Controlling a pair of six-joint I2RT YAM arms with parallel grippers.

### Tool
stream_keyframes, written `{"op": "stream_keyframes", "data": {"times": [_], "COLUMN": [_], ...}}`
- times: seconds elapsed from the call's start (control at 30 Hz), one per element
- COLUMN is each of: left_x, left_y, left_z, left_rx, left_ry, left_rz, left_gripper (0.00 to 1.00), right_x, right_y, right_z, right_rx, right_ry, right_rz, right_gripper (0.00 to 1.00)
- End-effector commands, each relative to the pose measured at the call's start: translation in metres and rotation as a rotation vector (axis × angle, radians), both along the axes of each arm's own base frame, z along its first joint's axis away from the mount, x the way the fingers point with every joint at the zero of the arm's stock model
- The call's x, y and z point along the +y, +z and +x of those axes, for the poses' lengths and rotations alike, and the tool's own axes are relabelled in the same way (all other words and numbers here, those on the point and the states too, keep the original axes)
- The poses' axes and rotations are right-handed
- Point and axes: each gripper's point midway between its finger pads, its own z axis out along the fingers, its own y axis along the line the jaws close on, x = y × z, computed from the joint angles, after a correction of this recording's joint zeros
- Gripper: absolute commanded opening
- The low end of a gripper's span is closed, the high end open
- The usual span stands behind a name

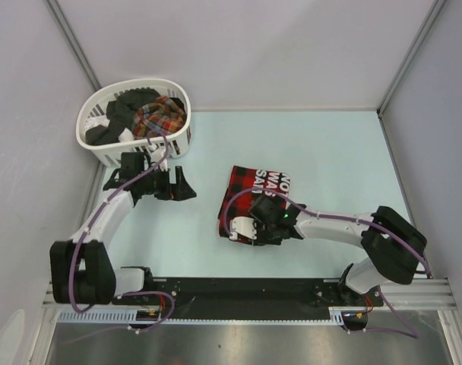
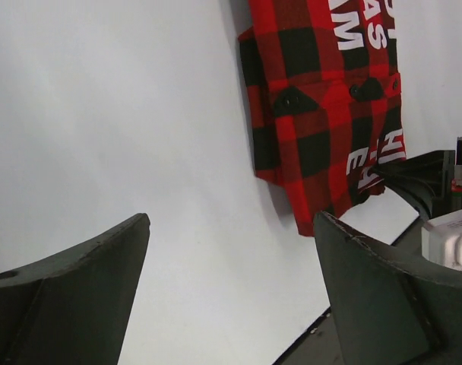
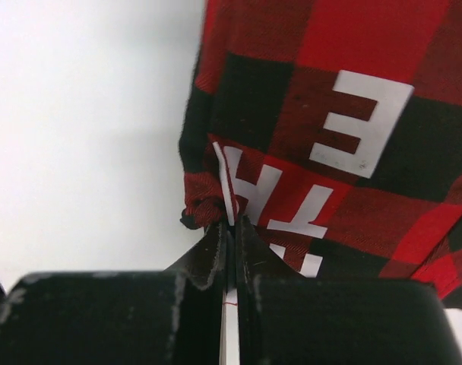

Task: Fold and stack the long sleeve shirts
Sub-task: Fold the shirt

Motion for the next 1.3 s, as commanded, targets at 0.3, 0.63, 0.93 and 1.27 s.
{"op": "stream_keyframes", "data": {"times": [0.3,0.63,0.93,1.27], "left_x": [-0.084,-0.119,-0.136,-0.147], "left_y": [-0.069,-0.127,-0.153,-0.155], "left_z": [0.028,0.006,-0.008,-0.012], "left_rx": [0.260,0.408,0.510,0.535], "left_ry": [-0.045,-0.087,-0.112,-0.131], "left_rz": [-0.324,-0.333,-0.340,-0.380], "left_gripper": [0.74,0.68,0.63,0.59], "right_x": [-0.075,-0.069,-0.072,-0.068], "right_y": [-0.015,-0.009,-0.009,-0.010], "right_z": [-0.012,-0.008,-0.005,-0.004], "right_rx": [0.129,0.160,0.187,0.214], "right_ry": [0.095,0.062,0.036,0.021], "right_rz": [-0.115,-0.104,-0.107,-0.099], "right_gripper": [0.02,0.03,0.04,0.04]}}
